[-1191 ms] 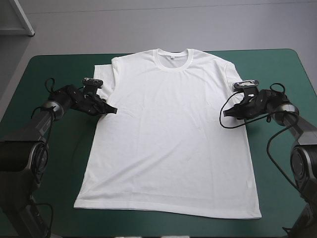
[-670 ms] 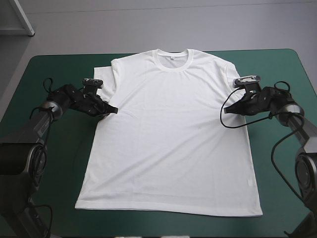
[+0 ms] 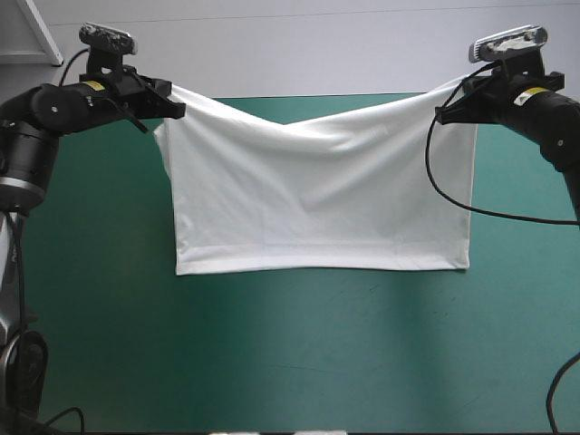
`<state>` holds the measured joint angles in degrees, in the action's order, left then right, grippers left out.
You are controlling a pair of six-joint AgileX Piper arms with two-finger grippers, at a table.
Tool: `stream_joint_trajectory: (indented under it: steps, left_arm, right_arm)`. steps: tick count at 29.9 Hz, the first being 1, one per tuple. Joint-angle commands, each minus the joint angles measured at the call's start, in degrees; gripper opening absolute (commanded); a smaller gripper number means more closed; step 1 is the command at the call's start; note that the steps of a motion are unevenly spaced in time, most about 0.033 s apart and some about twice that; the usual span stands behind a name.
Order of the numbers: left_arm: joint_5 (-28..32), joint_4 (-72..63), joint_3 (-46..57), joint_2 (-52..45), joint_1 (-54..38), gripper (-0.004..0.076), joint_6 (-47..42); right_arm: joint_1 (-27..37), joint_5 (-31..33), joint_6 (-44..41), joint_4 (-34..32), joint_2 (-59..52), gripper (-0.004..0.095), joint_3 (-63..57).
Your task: Fold the cloth
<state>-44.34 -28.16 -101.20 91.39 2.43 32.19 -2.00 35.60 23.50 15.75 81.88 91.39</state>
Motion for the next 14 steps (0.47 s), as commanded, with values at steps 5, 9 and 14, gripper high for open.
stream_joint_trajectory:
  steps: [5, 9, 14]
  left_arm:
    - [1.01, 3.45, -11.93, -5.52, 0.15, 0.0019, -3.85]
    - [0.32, 6.49, -13.54, -5.52, 0.15, 0.0019, -6.02]
    - [1.31, 7.31, -13.54, -3.42, 0.15, 0.0019, -6.35]
  right_arm:
    - [0.13, -2.06, 0.69, 0.86, -4.77, -0.0018, 10.44]
    - [0.13, -1.99, 0.69, 1.23, -4.77, -0.0017, 13.08]
    - [0.13, -2.89, 0.45, 2.27, -2.51, -0.0018, 13.08]
